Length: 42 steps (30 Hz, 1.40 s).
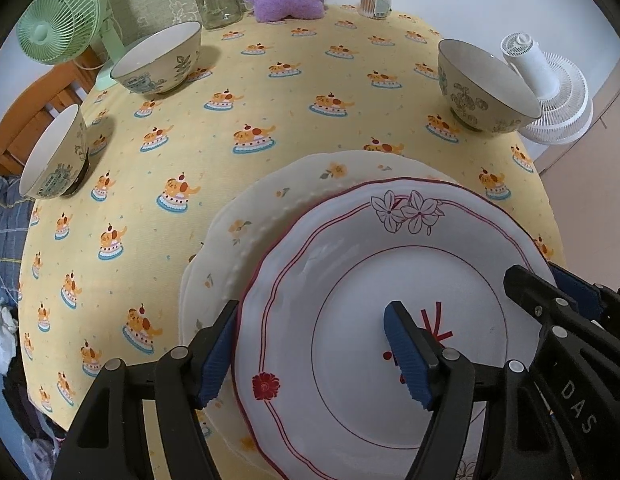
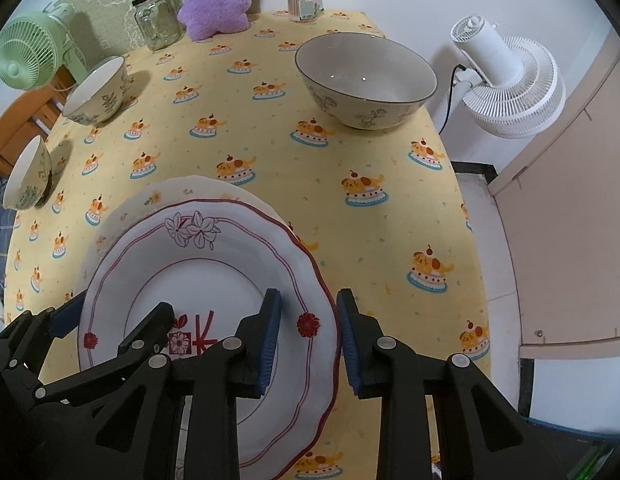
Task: Organize plates and bowls
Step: 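Lower the red-print plate onto the beaded-rim plate and open both grippers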
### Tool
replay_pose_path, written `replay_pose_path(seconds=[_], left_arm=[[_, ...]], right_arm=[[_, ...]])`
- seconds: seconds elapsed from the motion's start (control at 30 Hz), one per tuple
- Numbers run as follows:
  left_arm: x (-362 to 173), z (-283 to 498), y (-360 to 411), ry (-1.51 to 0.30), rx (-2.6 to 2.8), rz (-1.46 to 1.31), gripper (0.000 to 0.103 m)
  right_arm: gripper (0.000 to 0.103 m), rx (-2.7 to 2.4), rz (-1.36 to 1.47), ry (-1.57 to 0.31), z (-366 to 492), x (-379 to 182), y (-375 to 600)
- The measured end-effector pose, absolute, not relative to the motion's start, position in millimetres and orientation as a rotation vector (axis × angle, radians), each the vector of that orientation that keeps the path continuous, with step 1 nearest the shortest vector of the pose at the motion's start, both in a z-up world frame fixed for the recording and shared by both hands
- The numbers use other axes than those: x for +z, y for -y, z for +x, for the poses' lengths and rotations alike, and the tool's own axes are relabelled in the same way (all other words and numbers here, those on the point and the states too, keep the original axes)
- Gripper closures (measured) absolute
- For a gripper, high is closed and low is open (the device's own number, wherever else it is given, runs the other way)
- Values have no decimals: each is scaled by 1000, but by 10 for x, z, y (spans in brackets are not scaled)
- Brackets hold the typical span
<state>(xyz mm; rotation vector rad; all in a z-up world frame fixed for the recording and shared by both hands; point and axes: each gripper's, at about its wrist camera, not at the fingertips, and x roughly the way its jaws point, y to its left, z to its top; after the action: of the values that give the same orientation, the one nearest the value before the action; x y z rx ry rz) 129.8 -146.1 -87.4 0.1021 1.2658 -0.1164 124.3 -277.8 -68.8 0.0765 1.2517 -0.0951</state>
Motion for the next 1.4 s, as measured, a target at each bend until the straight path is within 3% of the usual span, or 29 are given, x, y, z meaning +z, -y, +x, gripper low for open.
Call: replay_pose_path(seconds=[0.17,0.93,1.4], left_arm=[[-887,1236,1615,-1261,-110,216,16],[-816,1236,1184,-1244,-144,38,16],[-799,1216,1080,-1229,-199,25,16]], right_arm=[[75,-65,61,-1233,1226,-638,2714],[72,-97,82,-1240,1348,-745,2549],[60,-139,-19,-1236,1401,-806,2340]])
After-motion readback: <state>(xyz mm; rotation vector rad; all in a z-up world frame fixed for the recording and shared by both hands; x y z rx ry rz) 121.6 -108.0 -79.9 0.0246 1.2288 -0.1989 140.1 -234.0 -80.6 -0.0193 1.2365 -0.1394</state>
